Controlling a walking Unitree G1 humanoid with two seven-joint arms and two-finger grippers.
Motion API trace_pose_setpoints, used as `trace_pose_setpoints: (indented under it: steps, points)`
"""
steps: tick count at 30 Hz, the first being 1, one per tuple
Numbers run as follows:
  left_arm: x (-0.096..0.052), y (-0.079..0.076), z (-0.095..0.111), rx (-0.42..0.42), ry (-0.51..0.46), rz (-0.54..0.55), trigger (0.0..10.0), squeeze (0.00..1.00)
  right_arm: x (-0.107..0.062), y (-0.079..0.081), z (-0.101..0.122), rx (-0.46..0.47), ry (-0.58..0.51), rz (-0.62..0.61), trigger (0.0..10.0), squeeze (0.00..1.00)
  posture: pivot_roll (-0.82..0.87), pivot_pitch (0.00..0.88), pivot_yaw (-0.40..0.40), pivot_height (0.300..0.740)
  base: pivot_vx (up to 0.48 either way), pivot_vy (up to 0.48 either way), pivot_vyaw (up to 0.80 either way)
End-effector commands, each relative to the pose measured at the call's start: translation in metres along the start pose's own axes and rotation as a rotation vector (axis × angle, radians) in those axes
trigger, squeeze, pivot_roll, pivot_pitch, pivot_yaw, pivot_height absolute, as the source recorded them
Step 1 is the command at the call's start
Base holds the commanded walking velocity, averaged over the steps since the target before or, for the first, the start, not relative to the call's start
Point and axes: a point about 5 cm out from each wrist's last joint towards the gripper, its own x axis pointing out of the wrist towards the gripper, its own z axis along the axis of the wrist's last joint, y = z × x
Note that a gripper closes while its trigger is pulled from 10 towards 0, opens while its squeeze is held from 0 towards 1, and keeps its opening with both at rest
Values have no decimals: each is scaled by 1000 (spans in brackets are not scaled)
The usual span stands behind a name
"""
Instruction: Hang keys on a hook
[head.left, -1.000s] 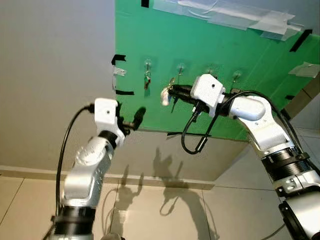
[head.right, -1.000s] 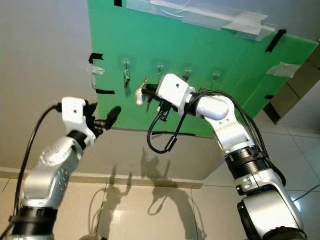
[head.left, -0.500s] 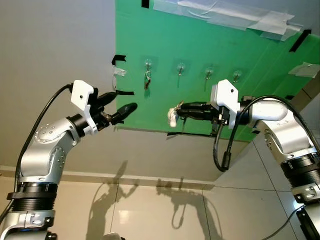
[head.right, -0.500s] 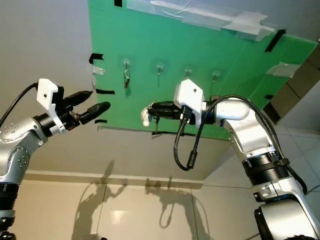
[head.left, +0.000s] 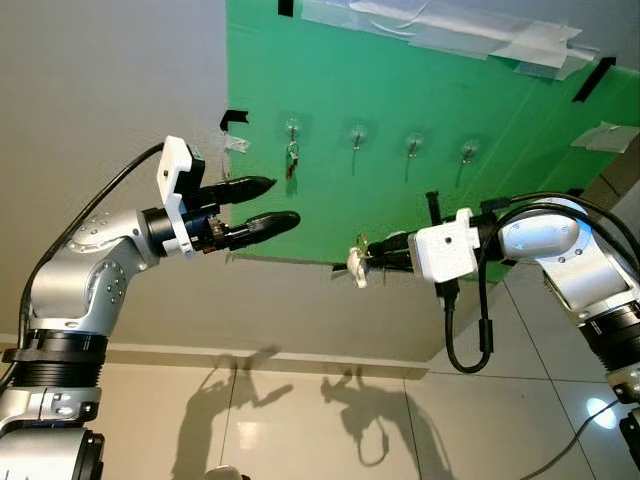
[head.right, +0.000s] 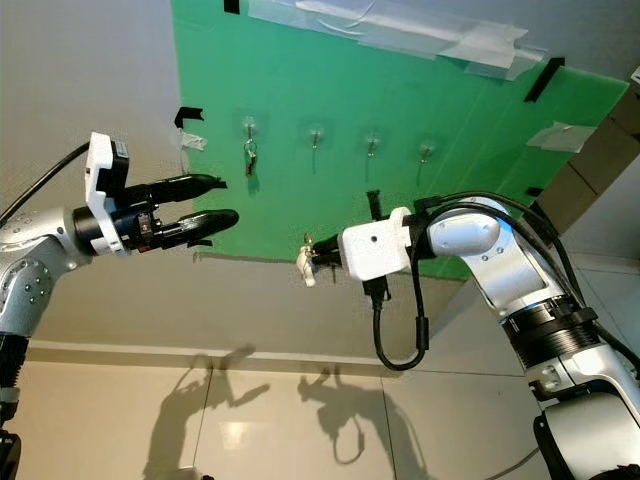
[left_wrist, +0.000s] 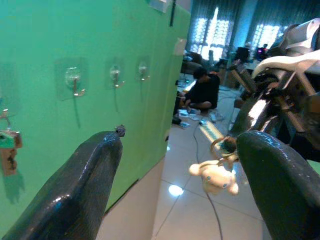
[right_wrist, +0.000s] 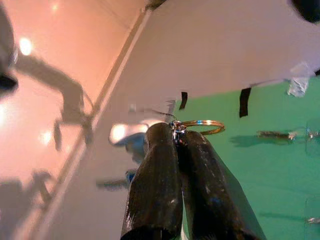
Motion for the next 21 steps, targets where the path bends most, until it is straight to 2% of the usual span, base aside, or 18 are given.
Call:
trace_pose_setpoints:
  steps: [1,5,9,11,15,18,19,20,21]
  points:
    - [6,-2,5,12,-4,-43,10000,0,-7,-4,-5,-103,80,14,0,0,29,0,-113,740,0,0,0]
    - [5,-2,3,19,20,-69,10000,0,-9,-10,-7,-214,121,-5,0,0,28,0,-114,740,0,0,0]
    - [3,-4,2,35,39,-86,10000,0,-9,-14,-6,-259,123,-32,0,0,28,0,-114,740,0,0,0]
    - [3,-5,2,50,57,-98,10000,0,-9,-16,-5,-244,103,-61,0,0,28,0,-116,740,0,0,0]
    - [8,-15,4,179,126,-193,10000,0,-9,-23,-6,-113,4,-187,0,0,30,0,-118,740,0,0,0]
    - [13,-20,8,291,154,-235,10000,0,-9,-28,-6,-60,-36,-244,0,0,28,0,-114,740,0,0,0]
    - [13,-20,8,291,154,-235,10000,0,-9,-28,-6,-60,-36,-244,0,0,28,0,-114,740,0,0,0]
    - [18,-26,12,340,162,-273,10000,0,-11,-34,-2,-3,-80,-290,0,0,24,0,-111,740,0,0,0]
    - [19,-28,14,349,163,-284,10000,0,-11,-36,-1,14,-92,-301,0,0,24,0,-111,740,0,0,0]
